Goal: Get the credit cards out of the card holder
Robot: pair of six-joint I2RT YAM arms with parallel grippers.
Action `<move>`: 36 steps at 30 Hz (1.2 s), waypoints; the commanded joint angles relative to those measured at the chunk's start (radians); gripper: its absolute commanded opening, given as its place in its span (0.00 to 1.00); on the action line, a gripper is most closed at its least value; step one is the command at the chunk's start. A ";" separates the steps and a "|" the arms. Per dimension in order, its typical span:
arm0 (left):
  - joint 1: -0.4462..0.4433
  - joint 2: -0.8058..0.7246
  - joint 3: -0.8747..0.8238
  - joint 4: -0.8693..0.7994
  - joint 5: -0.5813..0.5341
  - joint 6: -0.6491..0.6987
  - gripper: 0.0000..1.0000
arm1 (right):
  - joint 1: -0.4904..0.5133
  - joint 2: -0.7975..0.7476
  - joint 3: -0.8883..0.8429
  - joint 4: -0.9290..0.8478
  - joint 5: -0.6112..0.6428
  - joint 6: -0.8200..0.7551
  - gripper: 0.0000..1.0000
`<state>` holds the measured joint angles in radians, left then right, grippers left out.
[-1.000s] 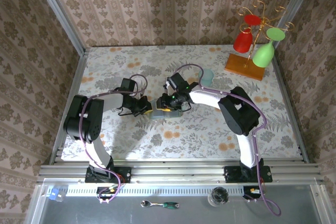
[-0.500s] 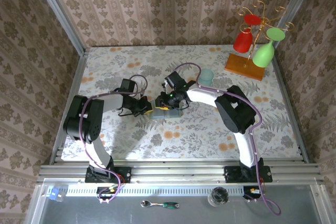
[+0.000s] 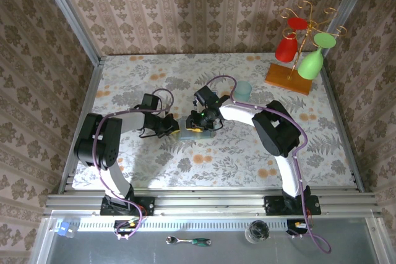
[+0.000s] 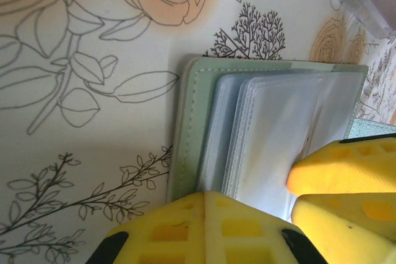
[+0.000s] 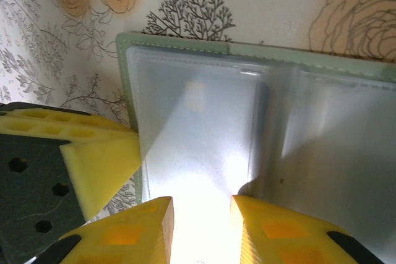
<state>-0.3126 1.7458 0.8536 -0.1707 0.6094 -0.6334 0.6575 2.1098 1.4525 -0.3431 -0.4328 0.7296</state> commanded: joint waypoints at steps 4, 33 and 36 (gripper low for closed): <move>0.004 -0.015 -0.029 -0.049 -0.019 0.020 0.07 | 0.006 -0.015 0.007 -0.061 0.065 -0.032 0.30; -0.060 -0.101 0.053 -0.060 -0.031 -0.069 0.13 | -0.024 -0.037 -0.087 0.043 0.012 0.012 0.24; -0.063 -0.087 0.049 -0.047 -0.027 -0.076 0.17 | -0.027 -0.045 -0.109 0.064 0.012 0.034 0.23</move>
<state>-0.3737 1.6520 0.8806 -0.2306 0.5751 -0.6876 0.6376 2.0899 1.3788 -0.2737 -0.4263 0.7315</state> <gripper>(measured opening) 0.168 0.234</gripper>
